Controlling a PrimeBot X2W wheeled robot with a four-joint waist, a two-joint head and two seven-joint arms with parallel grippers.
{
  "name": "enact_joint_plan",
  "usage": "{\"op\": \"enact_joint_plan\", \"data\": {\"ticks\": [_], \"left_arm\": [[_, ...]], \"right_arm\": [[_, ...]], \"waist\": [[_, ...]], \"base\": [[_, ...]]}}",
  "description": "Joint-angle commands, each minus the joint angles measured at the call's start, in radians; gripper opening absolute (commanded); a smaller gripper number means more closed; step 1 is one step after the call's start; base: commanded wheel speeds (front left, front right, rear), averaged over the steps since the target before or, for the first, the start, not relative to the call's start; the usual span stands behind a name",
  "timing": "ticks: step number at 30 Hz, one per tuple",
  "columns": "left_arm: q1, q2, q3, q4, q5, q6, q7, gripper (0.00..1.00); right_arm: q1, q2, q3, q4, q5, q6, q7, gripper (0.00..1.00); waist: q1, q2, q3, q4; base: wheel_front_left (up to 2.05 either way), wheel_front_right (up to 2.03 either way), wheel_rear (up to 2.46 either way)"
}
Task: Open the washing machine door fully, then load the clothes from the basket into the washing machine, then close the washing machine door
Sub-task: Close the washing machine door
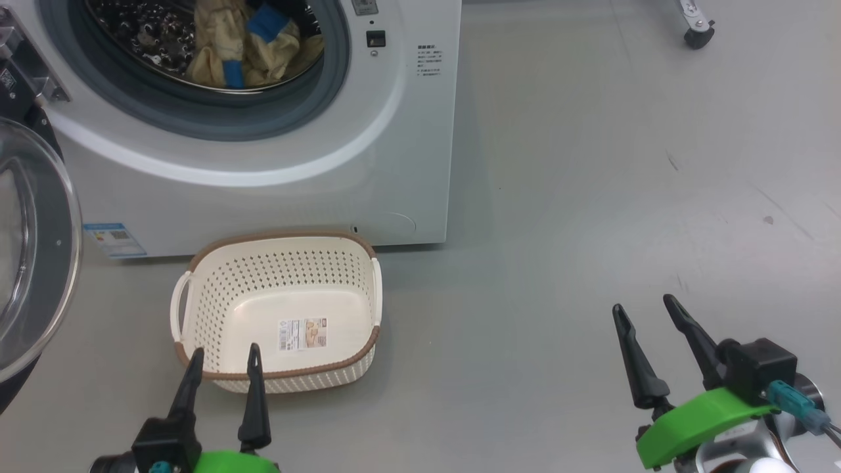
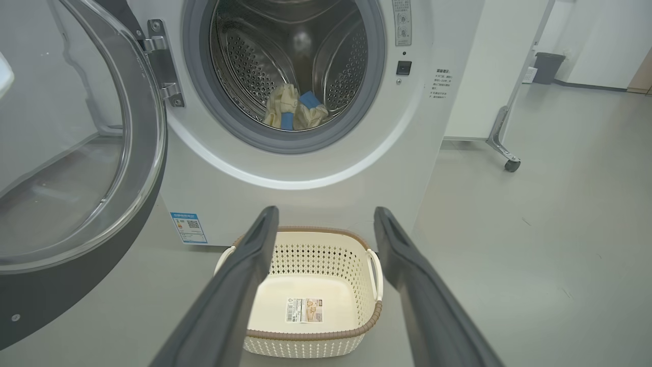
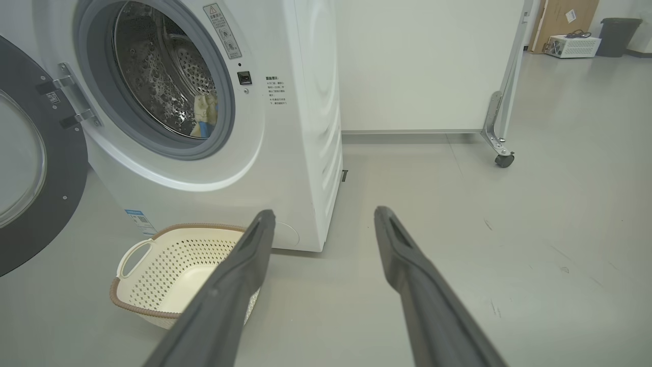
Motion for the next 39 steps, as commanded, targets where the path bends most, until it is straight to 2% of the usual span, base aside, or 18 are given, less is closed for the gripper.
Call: {"op": "enact_joint_plan", "data": {"ticks": [1, 13, 23, 30, 39], "left_arm": [[-0.054, 0.020, 0.037, -0.031, 0.011, 0.078, -0.009, 1.00], [-0.057, 0.020, 0.033, -0.024, 0.010, 0.074, -0.012, 1.00], [-0.056, 0.016, 0.020, -0.024, 0.011, 0.070, -0.012, 1.00], [-0.051, 0.011, 0.024, -0.035, 0.011, 0.077, -0.013, 1.00], [-0.047, -0.002, 0.019, -0.048, 0.014, 0.077, -0.014, 1.00]], "right_arm": [[-0.034, -0.008, 0.015, -0.035, 0.003, 0.004, -0.006, 1.00], [-0.030, -0.008, 0.009, -0.028, 0.006, 0.004, -0.011, 1.00], [-0.016, -0.008, 0.001, -0.032, 0.004, 0.004, -0.009, 1.00], [-0.010, -0.008, 0.005, -0.036, 0.005, 0.004, -0.005, 1.00], [-0.003, -0.008, 0.020, -0.046, 0.010, 0.004, 0.001, 1.00]], "waist": [[0.0001, 0.0000, 0.001, 0.001], [0.0001, 0.0000, -0.008, 0.016], [0.0001, 0.0000, -0.020, 0.056], [0.0001, 0.0000, -0.031, 0.114], [0.0001, 0.0000, -0.033, 0.241]], "base": [[-0.14, 0.14, 0.00], [0.00, 0.00, 0.00], [0.00, 0.00, 0.00], [0.00, 0.00, 0.00], [0.00, 0.00, 0.00]]}}
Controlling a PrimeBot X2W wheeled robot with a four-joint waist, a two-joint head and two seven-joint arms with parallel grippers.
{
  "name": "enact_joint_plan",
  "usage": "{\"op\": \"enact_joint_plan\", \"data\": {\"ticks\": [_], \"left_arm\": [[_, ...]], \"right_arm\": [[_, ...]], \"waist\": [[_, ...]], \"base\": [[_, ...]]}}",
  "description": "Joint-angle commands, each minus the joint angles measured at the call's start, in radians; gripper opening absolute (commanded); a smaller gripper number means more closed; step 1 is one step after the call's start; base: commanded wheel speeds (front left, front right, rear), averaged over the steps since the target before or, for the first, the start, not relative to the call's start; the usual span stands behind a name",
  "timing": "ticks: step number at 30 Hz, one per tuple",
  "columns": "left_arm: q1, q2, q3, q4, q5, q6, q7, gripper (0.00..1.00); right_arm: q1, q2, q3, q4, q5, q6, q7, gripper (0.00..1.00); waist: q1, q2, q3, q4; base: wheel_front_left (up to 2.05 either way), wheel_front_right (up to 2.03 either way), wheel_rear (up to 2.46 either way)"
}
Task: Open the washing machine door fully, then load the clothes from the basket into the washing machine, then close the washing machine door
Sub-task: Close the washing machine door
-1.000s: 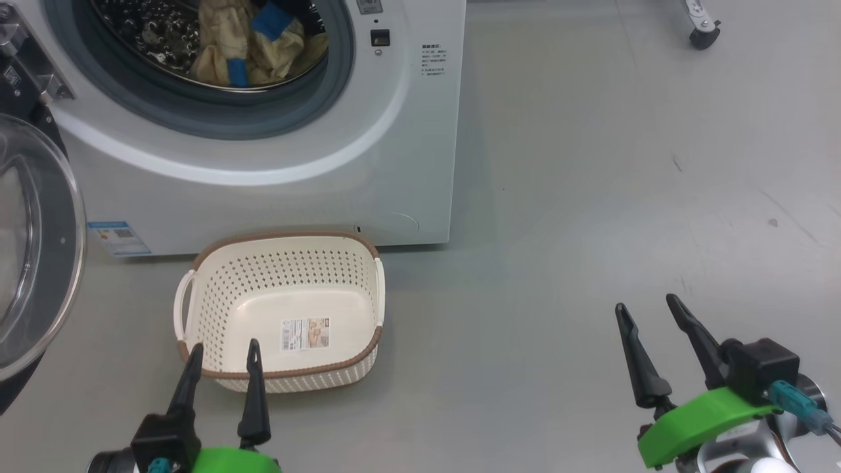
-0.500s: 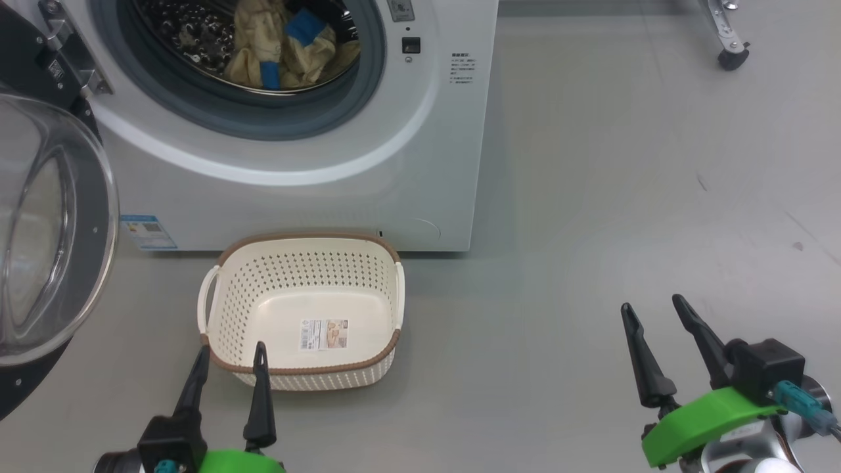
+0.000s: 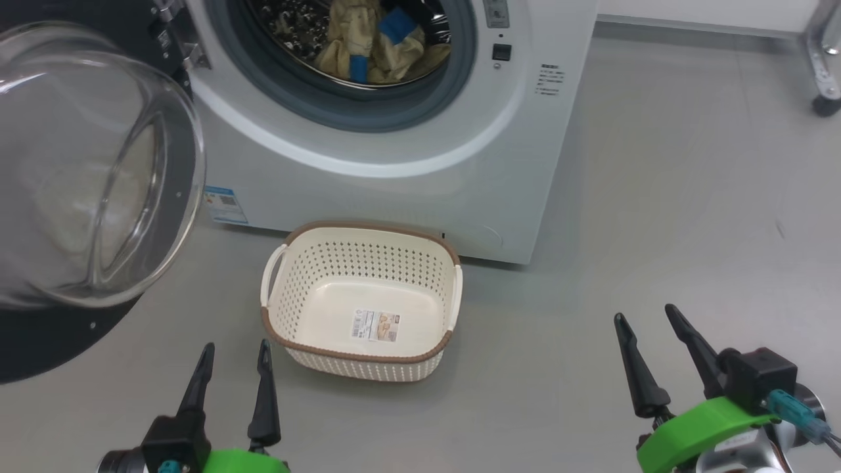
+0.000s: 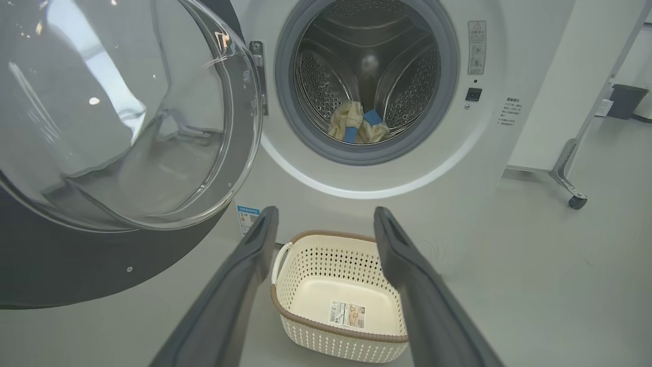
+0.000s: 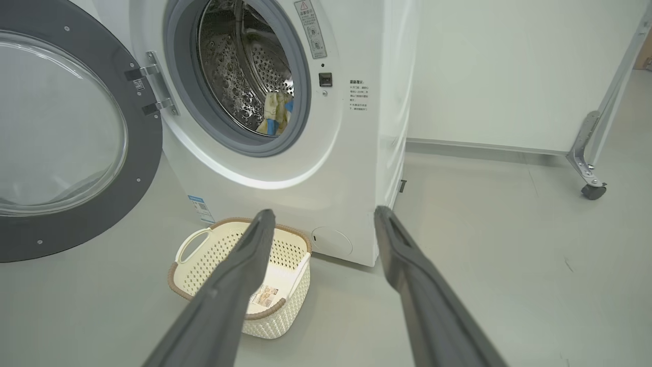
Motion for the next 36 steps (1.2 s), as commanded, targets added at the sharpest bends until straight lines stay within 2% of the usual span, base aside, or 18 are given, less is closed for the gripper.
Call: {"op": "enact_joint_plan", "data": {"ticks": [1, 7, 13, 27, 28, 29, 30, 31, 32, 36], "left_arm": [[-0.037, 0.006, 0.038, -0.039, 0.009, 0.078, -0.013, 1.00], [-0.034, -0.003, 0.041, -0.046, 0.010, 0.076, -0.014, 1.00], [-0.029, -0.008, 0.032, -0.045, 0.025, 0.068, -0.014, 1.00], [-0.032, -0.037, 0.058, -0.082, 0.025, 0.031, -0.014, 1.00], [-0.032, -0.043, 0.063, -0.088, 0.018, 0.022, -0.014, 0.73], [-0.032, -0.043, 0.063, -0.088, 0.018, 0.022, -0.014, 0.73], [-0.032, -0.046, 0.066, -0.093, 0.016, 0.014, -0.014, 0.41], [-0.032, -0.048, 0.067, -0.097, 0.015, 0.006, -0.014, 0.16], [-0.030, -0.050, 0.068, -0.099, 0.012, -0.004, -0.014, 0.00], [-0.026, -0.056, 0.082, -0.110, 0.006, -0.039, -0.014, 0.00]], "right_arm": [[-0.029, -0.008, 0.022, -0.044, 0.007, 0.004, 0.003, 1.00], [-0.029, -0.008, 0.029, -0.047, 0.007, 0.004, 0.007, 1.00], [-0.032, -0.008, 0.035, -0.046, 0.007, 0.004, 0.009, 1.00], [-0.042, -0.008, 0.041, -0.041, 0.007, 0.004, 0.008, 1.00], [-0.043, -0.008, 0.041, -0.041, 0.007, 0.004, 0.008, 1.00], [-0.043, -0.008, 0.041, -0.041, 0.007, 0.004, 0.008, 1.00], [-0.043, -0.008, 0.041, -0.042, 0.007, 0.004, 0.009, 1.00], [-0.043, -0.008, 0.041, -0.042, 0.007, 0.004, 0.009, 1.00], [-0.044, -0.008, 0.041, -0.042, 0.007, 0.004, 0.009, 1.00], [-0.045, -0.008, 0.038, -0.043, 0.005, 0.004, 0.010, 1.00]], "waist": [[0.0000, 0.0000, 0.003, 0.052], [0.0000, 0.0000, 0.007, 0.132], [0.0000, 0.0000, 0.003, 0.185], [0.0000, 0.0000, 0.015, 0.198], [0.0000, 0.0000, 0.016, 0.198], [0.0000, 0.0000, 0.016, 0.198], [0.0000, 0.0000, 0.017, 0.197], [0.0000, 0.0000, 0.017, 0.196], [0.0000, 0.0000, 0.017, 0.195], [0.0000, 0.0000, 0.020, 0.193]], "base": [[0.00, 0.00, 0.00], [0.00, 0.00, 0.00], [0.00, 0.00, 0.00], [0.00, 0.00, 0.00], [0.00, 0.00, 0.00], [0.00, 0.00, 0.00], [0.00, 0.00, 0.00], [0.00, 0.00, 0.00], [0.00, 0.00, 0.00], [0.00, 0.00, 0.00]]}}
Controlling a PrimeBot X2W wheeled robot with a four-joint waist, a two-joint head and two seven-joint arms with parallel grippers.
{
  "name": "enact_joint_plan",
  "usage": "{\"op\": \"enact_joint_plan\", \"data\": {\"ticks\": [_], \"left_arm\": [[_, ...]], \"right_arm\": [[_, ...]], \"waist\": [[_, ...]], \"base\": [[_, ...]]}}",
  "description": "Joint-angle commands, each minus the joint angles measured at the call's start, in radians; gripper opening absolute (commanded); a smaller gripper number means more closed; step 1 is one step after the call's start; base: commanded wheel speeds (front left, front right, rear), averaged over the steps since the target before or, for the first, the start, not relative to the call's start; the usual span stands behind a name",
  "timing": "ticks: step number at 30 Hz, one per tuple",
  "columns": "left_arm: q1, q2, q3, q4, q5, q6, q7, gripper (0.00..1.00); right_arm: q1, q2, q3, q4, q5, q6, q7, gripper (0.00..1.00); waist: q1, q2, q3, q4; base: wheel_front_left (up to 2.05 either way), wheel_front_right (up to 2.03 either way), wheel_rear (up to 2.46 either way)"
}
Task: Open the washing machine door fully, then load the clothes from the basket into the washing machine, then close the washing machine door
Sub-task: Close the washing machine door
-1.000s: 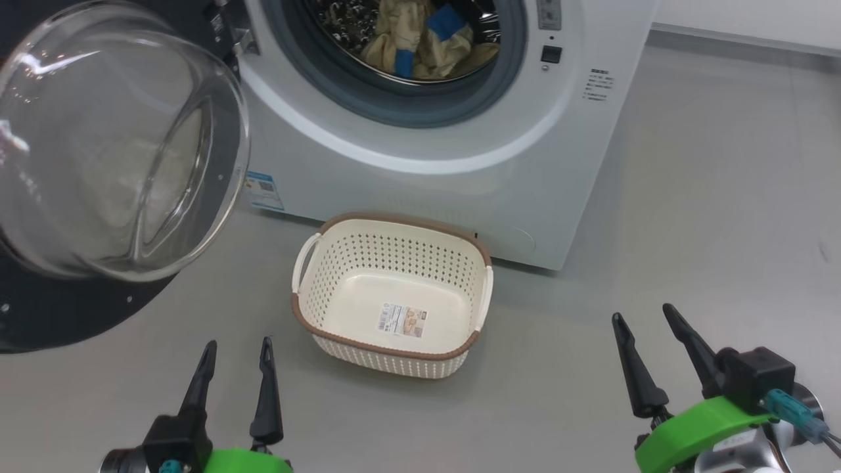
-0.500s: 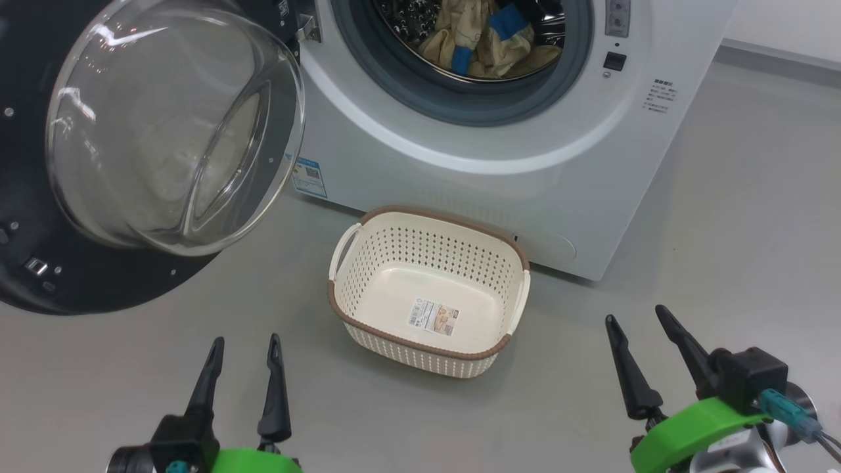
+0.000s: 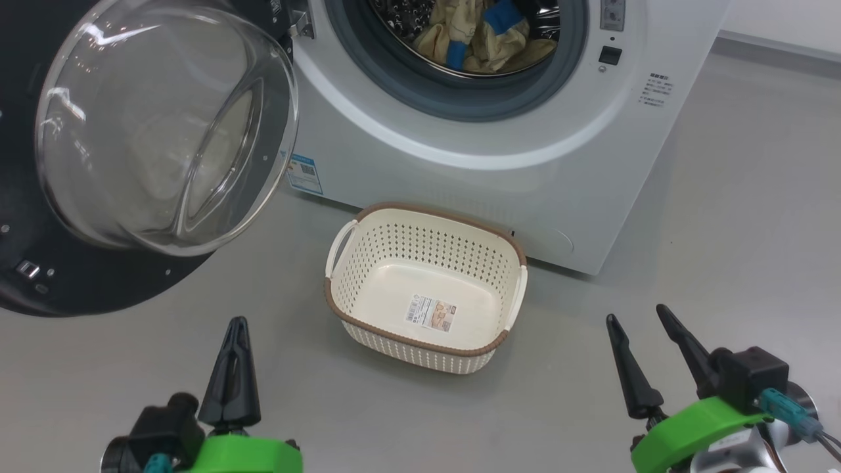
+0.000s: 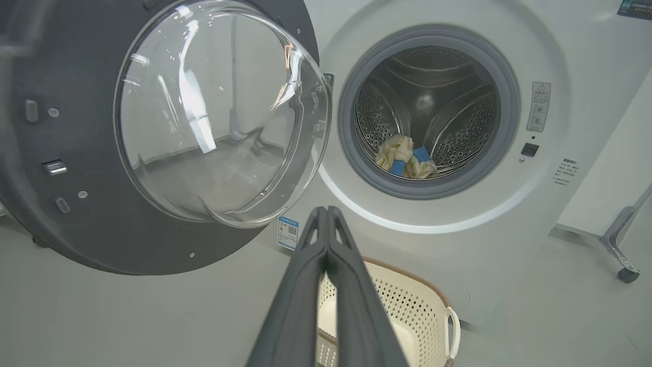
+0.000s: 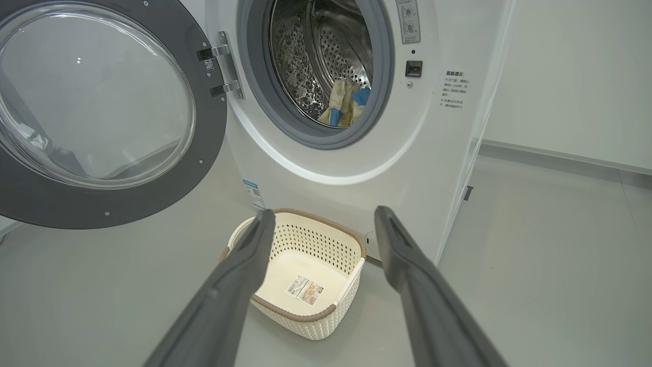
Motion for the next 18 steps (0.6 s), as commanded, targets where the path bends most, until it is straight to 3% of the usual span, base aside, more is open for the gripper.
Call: {"op": "enact_joint_plan", "data": {"ticks": [1, 3, 6, 9, 11, 12, 18], "left_arm": [[-0.029, -0.003, 0.044, -0.046, -0.013, -0.011, -0.014, 0.00], [-0.023, -0.035, 0.065, -0.072, -0.068, -0.052, -0.014, 0.00], [-0.009, -0.086, 0.113, -0.102, -0.230, -0.155, -0.014, 0.00], [-0.001, -0.109, 0.152, -0.121, -0.418, -0.254, -0.005, 0.00], [-0.002, -0.117, 0.179, -0.142, -0.548, -0.292, 0.014, 0.00], [-0.005, -0.121, 0.203, -0.175, -0.690, -0.315, 0.040, 0.00], [-0.007, -0.094, 0.298, -0.283, -1.017, -0.334, 0.105, 0.00]], "right_arm": [[-0.043, -0.008, 0.015, -0.037, 0.004, 0.004, 0.000, 1.00], [-0.043, -0.008, 0.013, -0.038, 0.003, 0.004, 0.001, 1.00], [-0.043, -0.008, 0.008, -0.041, 0.001, 0.004, 0.003, 1.00], [-0.041, -0.008, 0.006, -0.041, -0.001, 0.004, 0.004, 1.00], [-0.041, -0.008, 0.006, -0.042, -0.002, 0.004, 0.006, 1.00], [-0.039, -0.008, 0.006, -0.042, -0.001, 0.004, 0.007, 1.00], [-0.032, -0.008, 0.005, -0.046, -0.001, 0.004, 0.009, 1.00]], "waist": [[0.0000, 0.0000, 0.001, 0.000], [0.0000, 0.0000, 0.004, 0.002], [0.0000, 0.0000, 0.006, 0.005], [0.0000, 0.0000, 0.003, 0.008], [0.0000, 0.0000, 0.001, 0.010], [0.0000, 0.0000, -0.003, 0.011], [0.0000, 0.0000, -0.009, 0.014]], "base": [[0.00, 0.00, 0.00], [0.00, 0.00, 0.00], [0.00, 0.00, 0.00], [0.00, 0.00, 0.00], [0.00, 0.00, 0.00], [0.00, 0.00, 0.00], [0.00, 0.00, 0.00]]}}
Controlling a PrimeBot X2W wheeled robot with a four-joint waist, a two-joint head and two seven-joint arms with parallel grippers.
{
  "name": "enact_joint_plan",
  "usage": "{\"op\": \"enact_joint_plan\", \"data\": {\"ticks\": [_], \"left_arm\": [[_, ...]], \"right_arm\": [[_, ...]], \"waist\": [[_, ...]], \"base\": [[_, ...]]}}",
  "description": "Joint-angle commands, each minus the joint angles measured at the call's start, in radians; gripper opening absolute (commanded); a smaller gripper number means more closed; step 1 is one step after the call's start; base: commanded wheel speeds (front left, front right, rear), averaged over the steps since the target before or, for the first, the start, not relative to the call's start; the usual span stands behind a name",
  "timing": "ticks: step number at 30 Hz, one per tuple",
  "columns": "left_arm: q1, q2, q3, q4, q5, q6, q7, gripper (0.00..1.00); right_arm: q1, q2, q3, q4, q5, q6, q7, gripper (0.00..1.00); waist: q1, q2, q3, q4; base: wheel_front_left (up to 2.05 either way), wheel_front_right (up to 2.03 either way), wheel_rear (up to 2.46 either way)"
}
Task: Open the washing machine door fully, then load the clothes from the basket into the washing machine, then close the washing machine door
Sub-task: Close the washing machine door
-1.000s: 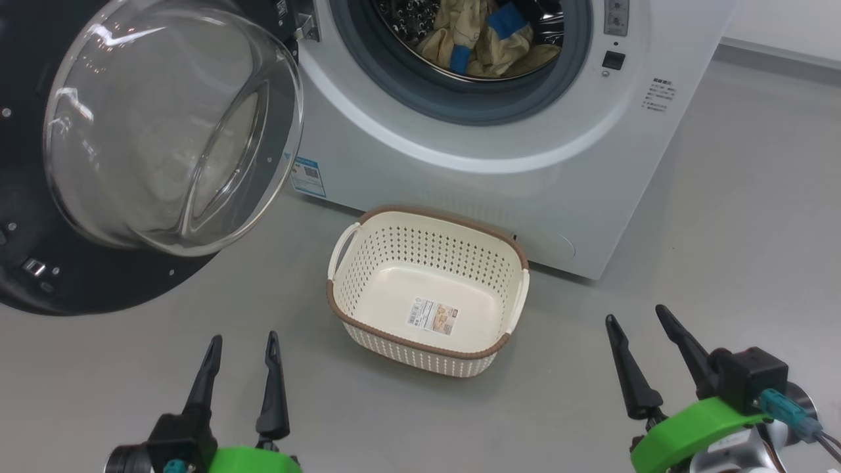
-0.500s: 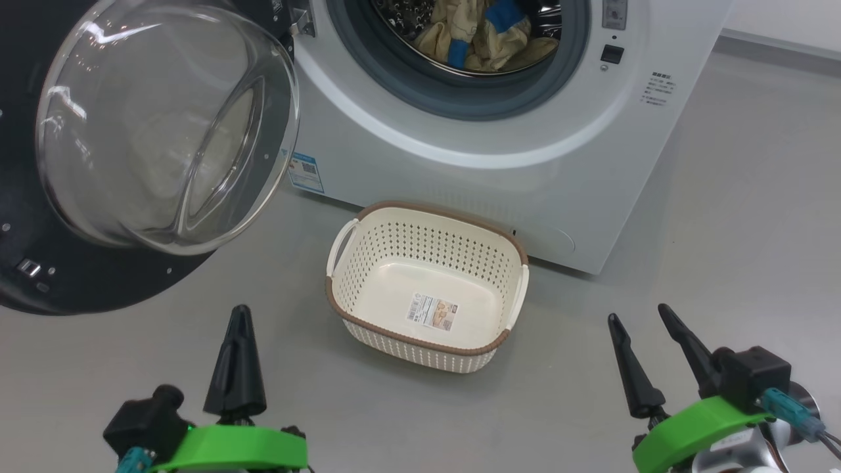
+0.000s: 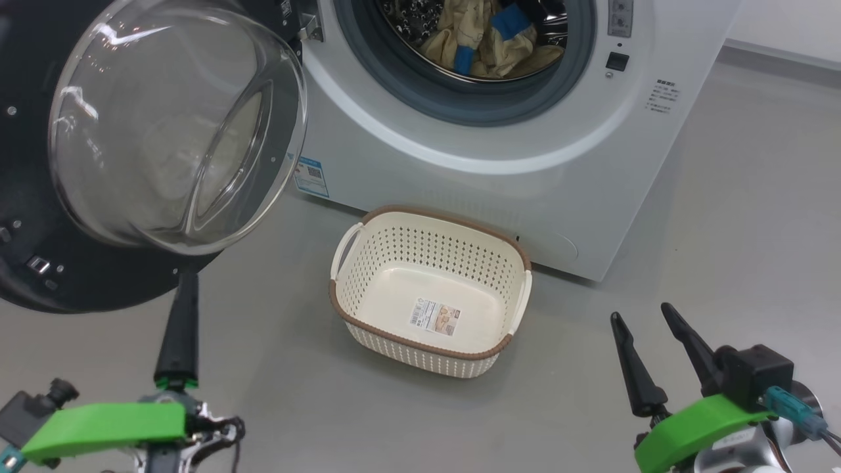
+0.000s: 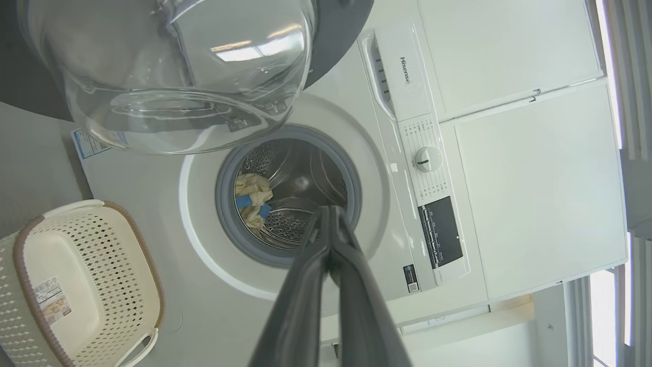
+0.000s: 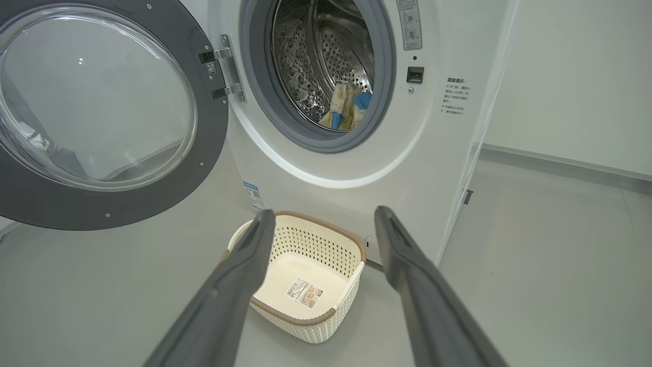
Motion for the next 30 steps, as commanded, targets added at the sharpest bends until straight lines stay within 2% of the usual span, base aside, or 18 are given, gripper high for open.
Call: {"op": "enact_joint_plan", "data": {"ticks": [1, 8, 19, 30], "left_arm": [[-0.031, 0.027, 0.052, -0.042, -0.013, -0.006, 0.005, 0.00], [-0.044, 0.070, 0.153, -0.048, -0.122, -0.007, -0.009, 0.00], [-0.139, 0.157, 0.323, 0.072, -0.211, -0.007, -0.030, 0.00], [-0.320, 0.289, 0.486, 0.336, -0.315, -0.007, 0.039, 0.00]], "right_arm": [[-0.031, -0.008, 0.018, -0.041, 0.000, 0.004, -0.001, 1.00], [-0.030, -0.008, 0.015, -0.050, -0.005, 0.004, 0.007, 1.00], [-0.026, -0.008, 0.014, -0.061, -0.013, 0.004, 0.018, 1.00], [-0.040, -0.018, 0.019, -0.089, -0.029, 0.004, 0.042, 1.00]], "waist": [[0.0000, 0.0000, 0.000, 0.000], [0.0000, 0.0000, 0.004, 0.000], [0.0000, 0.0000, 0.011, 0.000], [0.0000, 0.0000, 0.058, -0.025]], "base": [[0.00, 0.00, 0.00], [0.00, 0.00, 0.00], [0.00, 0.00, 0.00], [0.00, 0.00, 0.00]]}}
